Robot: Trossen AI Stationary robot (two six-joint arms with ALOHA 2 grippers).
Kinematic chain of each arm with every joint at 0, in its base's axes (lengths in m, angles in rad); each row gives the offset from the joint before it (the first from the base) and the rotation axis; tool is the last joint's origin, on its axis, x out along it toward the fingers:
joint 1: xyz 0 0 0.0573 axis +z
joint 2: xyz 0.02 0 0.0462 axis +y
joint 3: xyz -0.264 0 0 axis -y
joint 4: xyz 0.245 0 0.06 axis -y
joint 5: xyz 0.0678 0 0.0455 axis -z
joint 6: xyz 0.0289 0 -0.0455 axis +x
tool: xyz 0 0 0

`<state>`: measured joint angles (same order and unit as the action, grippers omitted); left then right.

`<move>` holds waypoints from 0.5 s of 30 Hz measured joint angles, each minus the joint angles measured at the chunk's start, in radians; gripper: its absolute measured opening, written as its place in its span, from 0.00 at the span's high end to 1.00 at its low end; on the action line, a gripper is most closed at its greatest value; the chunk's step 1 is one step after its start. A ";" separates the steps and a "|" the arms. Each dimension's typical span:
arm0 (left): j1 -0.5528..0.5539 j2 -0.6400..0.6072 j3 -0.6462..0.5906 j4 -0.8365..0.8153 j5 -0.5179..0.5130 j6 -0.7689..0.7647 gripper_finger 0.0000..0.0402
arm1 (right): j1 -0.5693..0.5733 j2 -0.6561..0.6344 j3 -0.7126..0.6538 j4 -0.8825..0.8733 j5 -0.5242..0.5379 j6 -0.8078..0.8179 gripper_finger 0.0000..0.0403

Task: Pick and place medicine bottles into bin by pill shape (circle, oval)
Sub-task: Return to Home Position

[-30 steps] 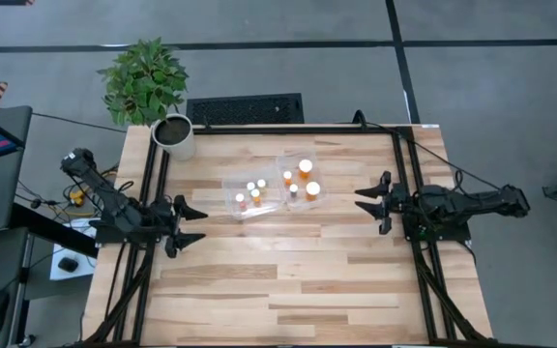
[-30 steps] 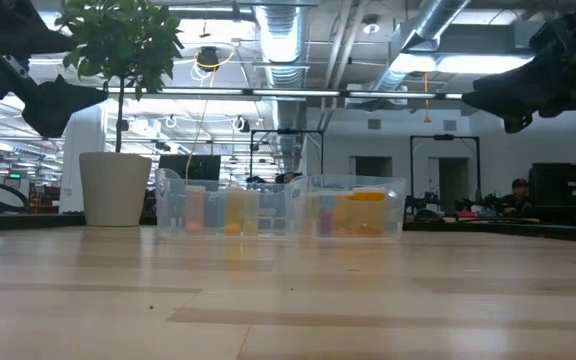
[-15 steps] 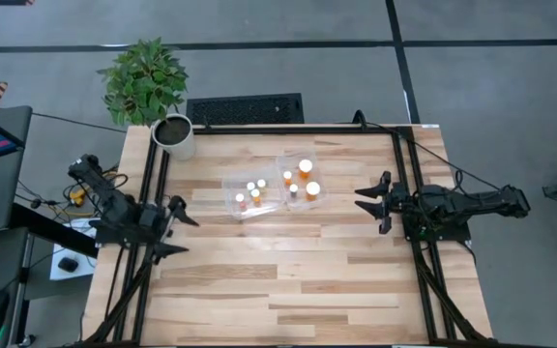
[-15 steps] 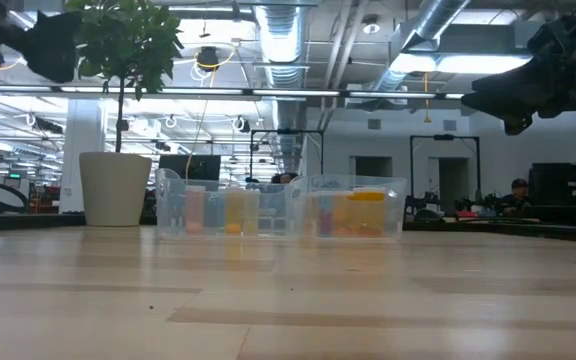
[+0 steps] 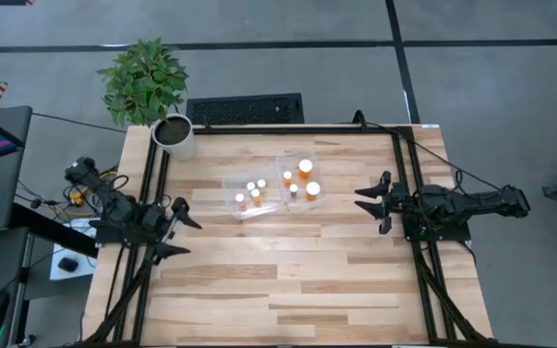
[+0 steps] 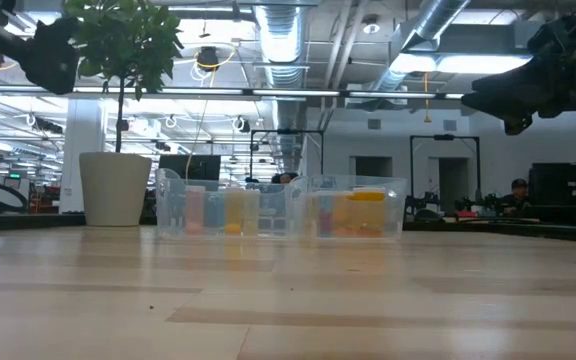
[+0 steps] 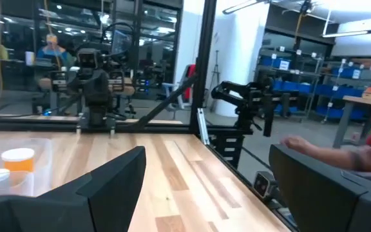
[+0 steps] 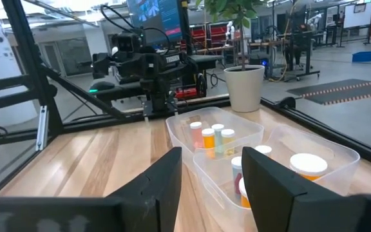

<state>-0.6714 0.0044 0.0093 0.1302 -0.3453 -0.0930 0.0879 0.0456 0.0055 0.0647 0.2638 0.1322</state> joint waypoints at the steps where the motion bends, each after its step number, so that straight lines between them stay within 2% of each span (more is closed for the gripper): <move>1: 0.008 0.000 0.000 0.000 0.000 0.000 0.20 | 0.000 0.000 0.000 0.000 0.000 0.000 0.57; 15: 0.024 0.002 -0.002 -0.049 -0.034 -0.010 0.20 | 0.000 0.000 0.000 0.000 -0.001 0.000 0.57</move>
<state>-0.6476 0.0059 0.0074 0.0814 -0.3794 -0.1032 0.0879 0.0456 0.0051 0.0648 0.2627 0.1322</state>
